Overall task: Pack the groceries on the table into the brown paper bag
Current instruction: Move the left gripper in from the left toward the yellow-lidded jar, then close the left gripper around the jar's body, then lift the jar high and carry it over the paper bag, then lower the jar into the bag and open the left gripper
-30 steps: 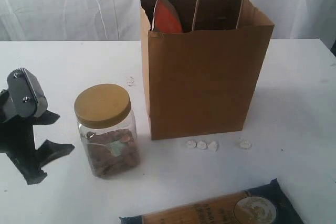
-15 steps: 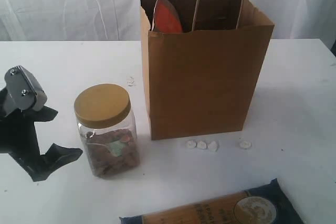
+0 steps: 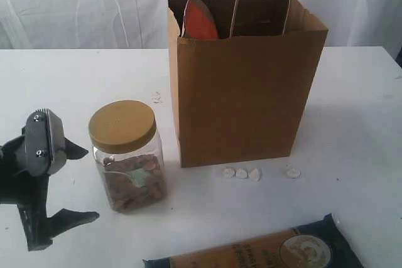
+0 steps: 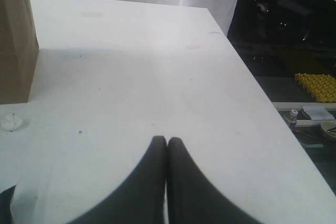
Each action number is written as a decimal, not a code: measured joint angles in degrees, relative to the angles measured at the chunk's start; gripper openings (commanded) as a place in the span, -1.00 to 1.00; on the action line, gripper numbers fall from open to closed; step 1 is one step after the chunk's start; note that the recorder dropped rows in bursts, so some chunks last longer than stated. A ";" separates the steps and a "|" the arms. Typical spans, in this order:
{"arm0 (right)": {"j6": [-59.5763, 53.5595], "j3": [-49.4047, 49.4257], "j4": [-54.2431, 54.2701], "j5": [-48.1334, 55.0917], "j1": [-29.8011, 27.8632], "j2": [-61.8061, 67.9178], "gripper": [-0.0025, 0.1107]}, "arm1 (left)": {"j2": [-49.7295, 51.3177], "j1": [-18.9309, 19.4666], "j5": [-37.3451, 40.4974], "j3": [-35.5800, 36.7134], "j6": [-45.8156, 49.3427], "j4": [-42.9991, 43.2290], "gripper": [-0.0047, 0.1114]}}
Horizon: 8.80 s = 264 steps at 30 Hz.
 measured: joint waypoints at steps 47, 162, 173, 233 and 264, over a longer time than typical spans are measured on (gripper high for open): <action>0.00 0.00 0.00 0.00 0.00 0.00 -0.96 | 12.98 2.29 -9.70 -4.97 19.53 -20.06 0.89; -0.58 0.00 0.00 0.00 0.00 0.00 -0.96 | 0.44 -10.31 -14.81 -47.48 -5.86 -36.38 -0.92; -0.58 0.00 0.00 0.00 0.00 0.00 -0.96 | 20.67 -20.68 -7.81 -60.48 2.17 -35.45 -0.92; -0.58 0.00 0.00 0.00 0.00 0.00 -0.96 | 24.85 -21.31 -5.54 -60.48 -22.67 -16.47 0.28; 0.04 0.00 0.00 0.00 0.00 0.00 -0.96 | 24.85 -21.31 -6.94 -60.83 -28.58 -16.51 0.89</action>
